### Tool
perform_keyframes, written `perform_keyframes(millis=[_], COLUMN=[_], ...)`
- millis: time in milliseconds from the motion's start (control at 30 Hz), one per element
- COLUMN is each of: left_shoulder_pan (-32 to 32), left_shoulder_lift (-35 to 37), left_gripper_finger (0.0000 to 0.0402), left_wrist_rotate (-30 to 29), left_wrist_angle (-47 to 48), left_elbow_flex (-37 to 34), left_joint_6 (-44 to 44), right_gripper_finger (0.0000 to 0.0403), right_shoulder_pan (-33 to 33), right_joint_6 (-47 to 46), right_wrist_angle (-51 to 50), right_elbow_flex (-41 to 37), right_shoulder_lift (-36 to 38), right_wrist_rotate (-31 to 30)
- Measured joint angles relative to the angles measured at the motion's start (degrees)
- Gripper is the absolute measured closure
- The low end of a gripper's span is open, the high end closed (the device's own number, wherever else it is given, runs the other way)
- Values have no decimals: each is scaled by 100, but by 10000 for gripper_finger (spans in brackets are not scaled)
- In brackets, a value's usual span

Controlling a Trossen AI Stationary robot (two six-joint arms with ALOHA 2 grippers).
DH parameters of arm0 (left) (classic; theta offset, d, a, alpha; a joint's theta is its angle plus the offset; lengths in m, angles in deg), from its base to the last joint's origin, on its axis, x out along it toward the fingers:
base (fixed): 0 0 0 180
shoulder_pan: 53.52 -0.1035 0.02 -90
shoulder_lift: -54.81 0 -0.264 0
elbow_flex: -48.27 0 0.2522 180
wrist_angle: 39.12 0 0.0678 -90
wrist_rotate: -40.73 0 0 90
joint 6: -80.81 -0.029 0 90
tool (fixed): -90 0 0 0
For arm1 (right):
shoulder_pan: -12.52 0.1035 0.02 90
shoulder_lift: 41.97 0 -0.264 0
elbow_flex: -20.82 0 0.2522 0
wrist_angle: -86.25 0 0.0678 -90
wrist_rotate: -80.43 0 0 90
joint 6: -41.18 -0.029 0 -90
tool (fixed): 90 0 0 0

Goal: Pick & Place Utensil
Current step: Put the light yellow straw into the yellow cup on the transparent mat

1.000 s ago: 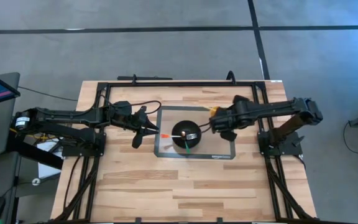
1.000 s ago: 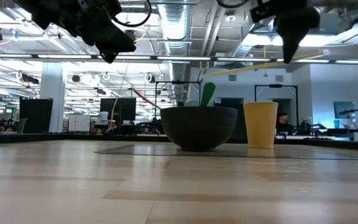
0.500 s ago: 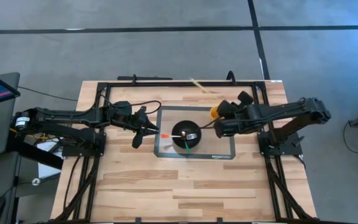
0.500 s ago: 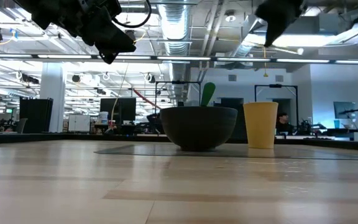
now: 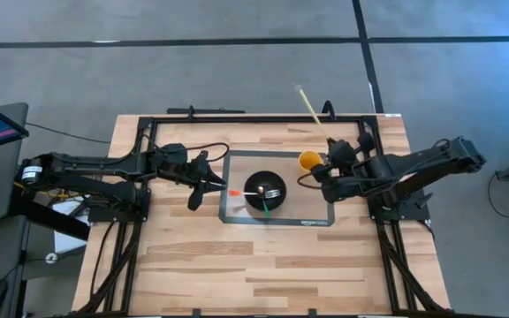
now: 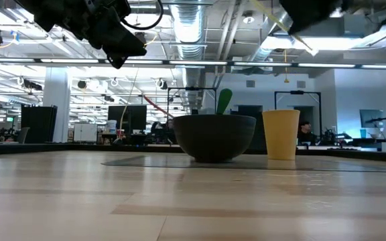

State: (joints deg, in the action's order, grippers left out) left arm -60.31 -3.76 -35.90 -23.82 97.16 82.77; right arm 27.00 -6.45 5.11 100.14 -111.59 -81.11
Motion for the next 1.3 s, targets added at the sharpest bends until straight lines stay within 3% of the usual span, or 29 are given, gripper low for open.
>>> perform_keyframes(millis=[200, 467, 767, 1033, 1300], left_shoulder_pan=[0, 0, 0, 0, -2], left_shoulder_lift=[0, 0, 0, 0, 0], left_gripper_finger=[317, 317, 317, 317, 317], left_wrist_rotate=[0, -1, -1, 0, 0], left_wrist_angle=[-45, -406, -476, -792, -846], left_elbow_flex=[0, 0, 0, 0, 0], left_joint_6=[-314, -365, -367, -367, -367], right_gripper_finger=[403, 403, 403, 403, 403], right_shoulder_pan=[-9, -34, 92, -261, -982], right_joint_6=[-163, -191, 94, 2637, 3306], right_wrist_angle=[1038, 1795, 3596, 6152, 6632], right_elbow_flex=[-1194, -1984, -2993, -3512, -3514], right_shoulder_lift=[422, 943, 1432, 1449, 1451], right_wrist_rotate=[16, -47, -11, 1259, 2237])
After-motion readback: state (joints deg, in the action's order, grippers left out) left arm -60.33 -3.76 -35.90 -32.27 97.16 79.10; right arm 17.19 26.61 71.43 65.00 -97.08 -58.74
